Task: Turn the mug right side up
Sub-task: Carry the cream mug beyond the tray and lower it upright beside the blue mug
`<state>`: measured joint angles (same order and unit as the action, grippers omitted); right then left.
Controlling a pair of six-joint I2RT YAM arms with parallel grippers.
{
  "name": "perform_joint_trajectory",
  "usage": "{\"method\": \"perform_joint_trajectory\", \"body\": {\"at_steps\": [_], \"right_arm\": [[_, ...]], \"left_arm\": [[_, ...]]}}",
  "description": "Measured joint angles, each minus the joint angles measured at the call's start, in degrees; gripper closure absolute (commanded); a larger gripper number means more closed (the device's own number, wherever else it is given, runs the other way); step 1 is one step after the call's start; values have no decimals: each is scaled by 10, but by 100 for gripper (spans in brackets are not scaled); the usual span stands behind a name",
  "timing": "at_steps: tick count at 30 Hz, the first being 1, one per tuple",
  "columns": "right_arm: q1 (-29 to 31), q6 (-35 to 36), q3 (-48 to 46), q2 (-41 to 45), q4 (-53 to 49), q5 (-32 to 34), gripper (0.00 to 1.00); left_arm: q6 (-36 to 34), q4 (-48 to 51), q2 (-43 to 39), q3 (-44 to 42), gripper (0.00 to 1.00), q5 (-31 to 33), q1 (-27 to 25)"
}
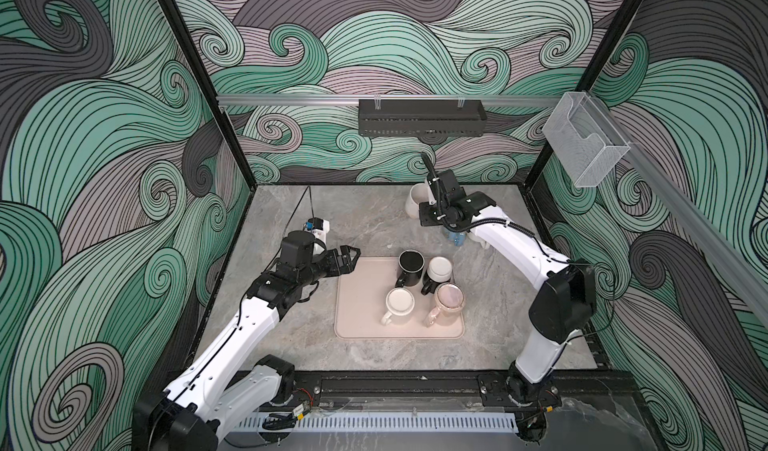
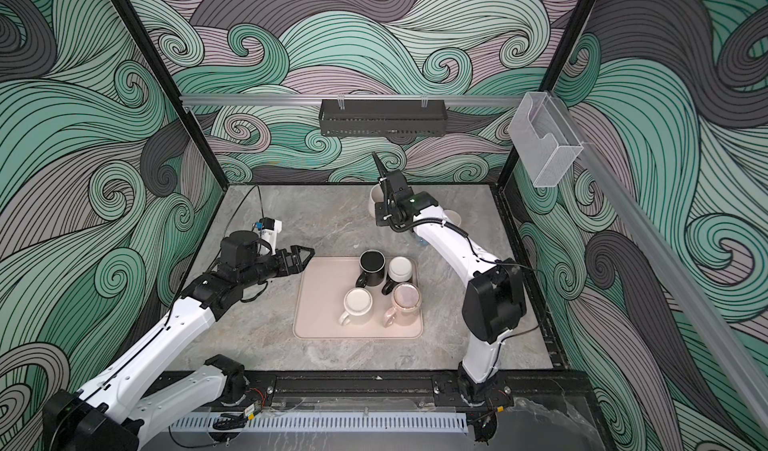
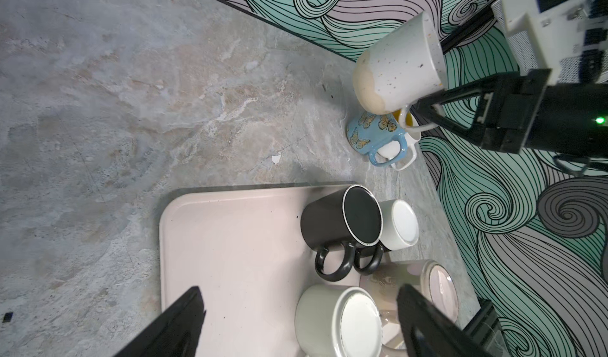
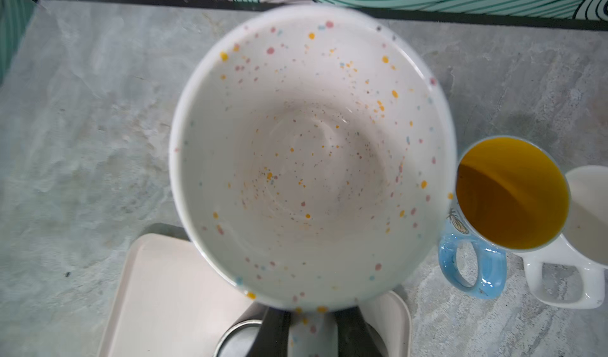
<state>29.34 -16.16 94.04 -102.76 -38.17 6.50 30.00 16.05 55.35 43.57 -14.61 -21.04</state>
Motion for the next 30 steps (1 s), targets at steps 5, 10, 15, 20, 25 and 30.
{"method": "perform_joint_trajectory", "body": {"at_steps": [5, 10, 15, 20, 25, 30], "right_arm": [[-12, 9, 0, -29, -7, 7, 100], [-14, 10, 0, -37, -5, 6, 100], [-14, 10, 0, -43, -2, 6, 100], [-17, 10, 0, -50, 10, 6, 100], [-22, 10, -3, -72, 21, 4, 100], [-32, 10, -10, -95, 22, -6, 100]], "left_arm": [[0, -7, 2, -2, 8, -2, -2], [0, -20, 4, -12, 8, -3, -3], [0, -26, 16, -15, 9, -5, -3], [0, -33, 23, -15, 10, -8, -3], [0, -37, 27, -15, 10, -10, -3], [-1, -41, 30, -15, 11, -15, -3]]}}
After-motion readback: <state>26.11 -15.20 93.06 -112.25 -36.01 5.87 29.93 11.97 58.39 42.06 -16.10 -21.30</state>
